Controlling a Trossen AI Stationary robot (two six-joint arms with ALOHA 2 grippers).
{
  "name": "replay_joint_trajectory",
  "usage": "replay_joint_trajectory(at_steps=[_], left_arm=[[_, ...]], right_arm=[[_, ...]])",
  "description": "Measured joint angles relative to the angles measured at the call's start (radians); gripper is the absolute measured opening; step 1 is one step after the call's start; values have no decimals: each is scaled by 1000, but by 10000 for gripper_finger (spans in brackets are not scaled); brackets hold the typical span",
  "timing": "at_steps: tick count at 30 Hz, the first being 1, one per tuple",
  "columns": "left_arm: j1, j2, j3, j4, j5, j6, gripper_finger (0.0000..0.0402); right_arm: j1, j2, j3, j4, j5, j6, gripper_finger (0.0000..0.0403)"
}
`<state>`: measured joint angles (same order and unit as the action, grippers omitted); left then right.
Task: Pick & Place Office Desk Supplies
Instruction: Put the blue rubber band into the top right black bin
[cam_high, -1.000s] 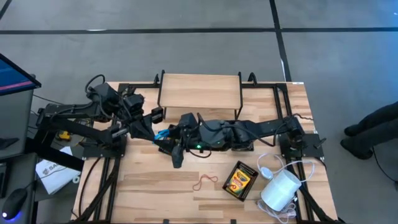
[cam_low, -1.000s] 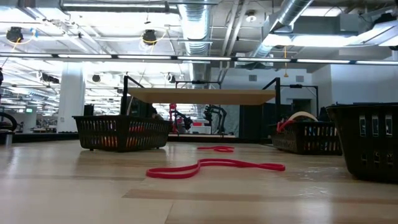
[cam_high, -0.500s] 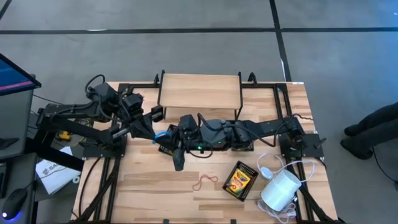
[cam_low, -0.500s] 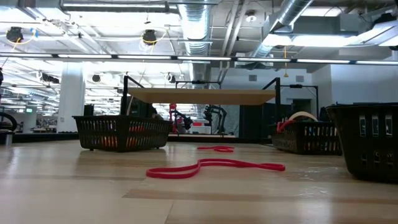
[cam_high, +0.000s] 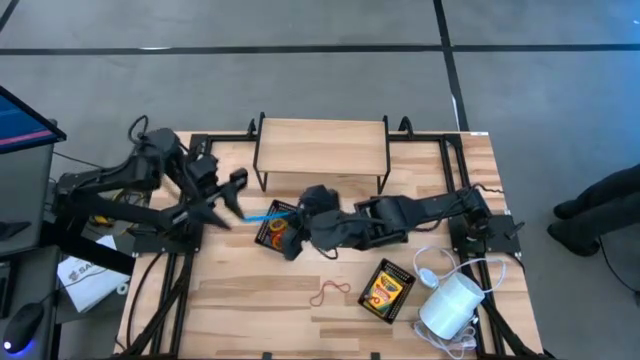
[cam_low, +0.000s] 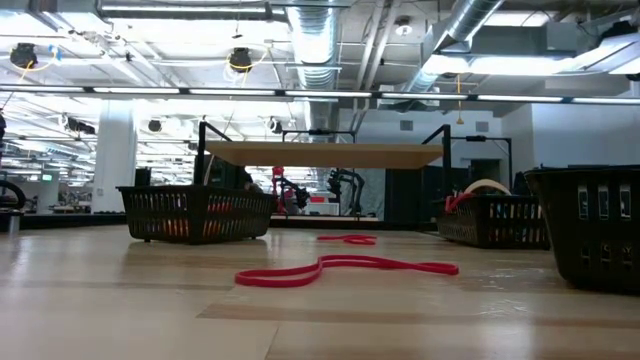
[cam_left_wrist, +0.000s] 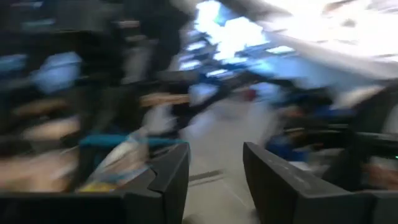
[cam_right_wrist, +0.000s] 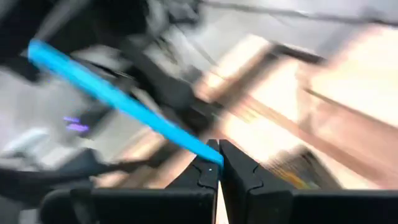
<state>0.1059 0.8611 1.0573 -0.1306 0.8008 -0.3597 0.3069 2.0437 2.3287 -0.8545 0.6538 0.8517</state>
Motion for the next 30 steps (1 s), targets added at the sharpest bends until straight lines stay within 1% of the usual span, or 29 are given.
replay_joint_trajectory(at_steps=[2,4,5,6,9,10,11,12,13,14,15,17,19,20,22,25,28,30], left_arm=[[62,-35,0,-172,-70,119,146],[119,-65,1,-351,-177,238,147],[140,-72,1,-434,-263,291,147],[156,-76,1,-511,-371,342,147],[177,-65,1,-689,-743,471,147],[179,-54,1,-728,-855,495,147],[181,-48,0,-764,-941,506,147],[184,-45,0,-793,-998,509,147],[186,-44,1,-819,-1020,509,147],[186,-43,1,-846,-1016,506,147],[185,-41,1,-865,-989,493,147],[175,-39,1,-858,-896,446,147],[168,-40,1,-829,-816,397,147],[165,-43,1,-809,-795,380,147],[160,-49,1,-782,-772,357,147],[147,-58,1,-756,-767,327,147],[146,-71,0,-741,-766,324,147],[146,-74,0,-740,-767,321,147]], right_arm=[[1,0,-1,-149,22,75,1],[-1,1,-2,-199,25,98,1],[-1,0,-2,-204,25,99,1],[0,0,-2,-198,25,99,1],[-3,-7,-2,-220,1,133,1],[-8,-11,0,-265,-14,171,1],[-14,-14,1,-342,-37,226,0],[-21,-14,1,-450,-69,298,0],[-26,-14,0,-576,-108,379,0],[-32,-12,-2,-700,-153,460,0],[-36,-10,-14,-741,-195,515,0],[-54,-34,-110,-675,-247,490,0],[-74,-47,-176,-708,-303,522,0],[-92,-46,-201,-715,-354,539,0],[-119,-62,-316,-709,-432,501,0],[-140,-59,-436,-712,-484,502,0],[-141,-97,-591,-722,-491,491,0],[-152,-119,-663,-710,-481,473,0]])
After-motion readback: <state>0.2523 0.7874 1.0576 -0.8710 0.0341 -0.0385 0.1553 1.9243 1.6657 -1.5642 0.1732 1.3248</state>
